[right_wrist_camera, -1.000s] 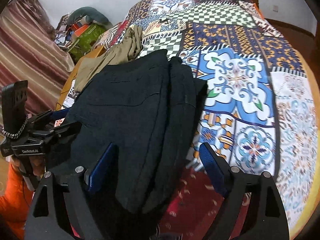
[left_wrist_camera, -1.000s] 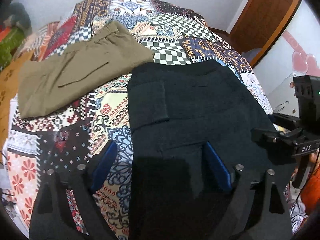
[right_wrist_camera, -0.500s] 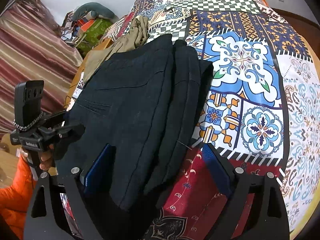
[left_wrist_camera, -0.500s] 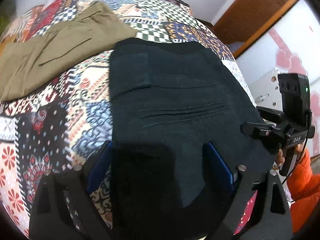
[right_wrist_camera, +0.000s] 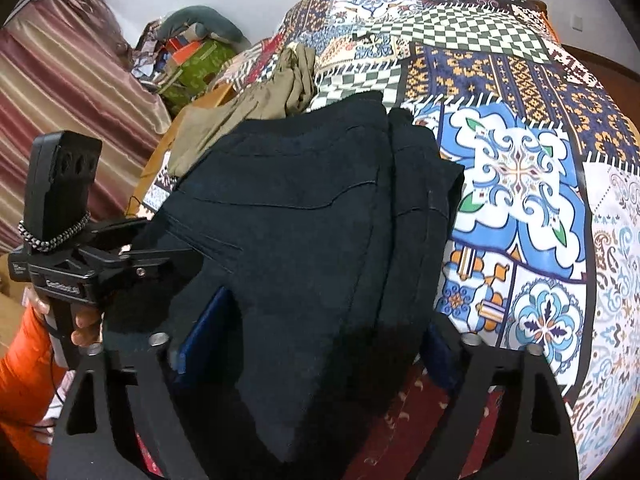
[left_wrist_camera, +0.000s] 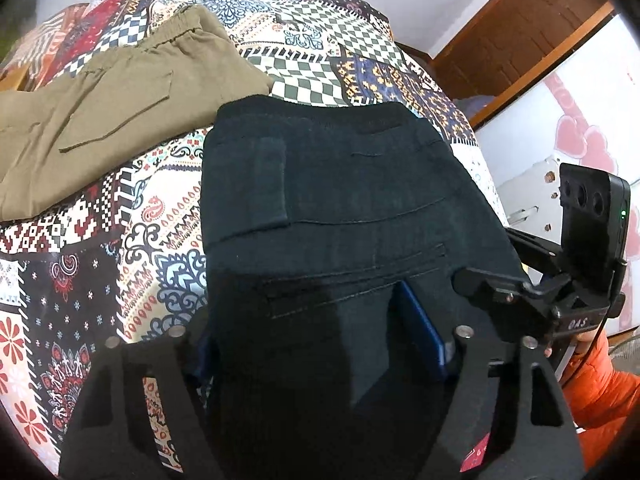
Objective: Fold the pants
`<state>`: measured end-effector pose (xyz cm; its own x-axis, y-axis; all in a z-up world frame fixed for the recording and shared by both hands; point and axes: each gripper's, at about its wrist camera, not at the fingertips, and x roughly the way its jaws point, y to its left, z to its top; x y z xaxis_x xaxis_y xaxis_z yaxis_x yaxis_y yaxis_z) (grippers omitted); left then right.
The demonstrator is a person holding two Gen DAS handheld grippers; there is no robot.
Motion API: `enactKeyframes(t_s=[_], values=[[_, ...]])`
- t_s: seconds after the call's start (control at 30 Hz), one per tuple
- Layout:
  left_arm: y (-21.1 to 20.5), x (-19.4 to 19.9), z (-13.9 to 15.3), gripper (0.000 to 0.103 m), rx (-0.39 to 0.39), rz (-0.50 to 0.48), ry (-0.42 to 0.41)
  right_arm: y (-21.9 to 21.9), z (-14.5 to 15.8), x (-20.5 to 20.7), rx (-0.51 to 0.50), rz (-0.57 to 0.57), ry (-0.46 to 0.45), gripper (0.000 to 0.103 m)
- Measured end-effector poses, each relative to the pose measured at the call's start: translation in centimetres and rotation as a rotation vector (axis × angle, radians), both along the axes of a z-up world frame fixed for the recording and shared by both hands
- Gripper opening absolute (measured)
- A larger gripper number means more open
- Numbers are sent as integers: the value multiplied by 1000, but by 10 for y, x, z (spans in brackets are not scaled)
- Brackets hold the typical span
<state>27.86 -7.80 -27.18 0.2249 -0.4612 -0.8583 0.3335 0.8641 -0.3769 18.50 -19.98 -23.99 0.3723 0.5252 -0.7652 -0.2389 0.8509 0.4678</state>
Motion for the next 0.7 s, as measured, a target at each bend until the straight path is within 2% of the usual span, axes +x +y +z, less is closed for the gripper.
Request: enactKeyframes(t_s=[0.3, 0.47, 0.7], values=[[-12, -4, 18, 54, 74, -6, -106, -11, 10, 2, 42, -29, -30, 35], [-11, -6, 31, 44, 60, 3, -132, -10, 19, -1, 29, -26, -62, 31], [-21, -20, 58, 37, 80, -28, -249, -12, 42, -3, 12, -30, -132, 29]])
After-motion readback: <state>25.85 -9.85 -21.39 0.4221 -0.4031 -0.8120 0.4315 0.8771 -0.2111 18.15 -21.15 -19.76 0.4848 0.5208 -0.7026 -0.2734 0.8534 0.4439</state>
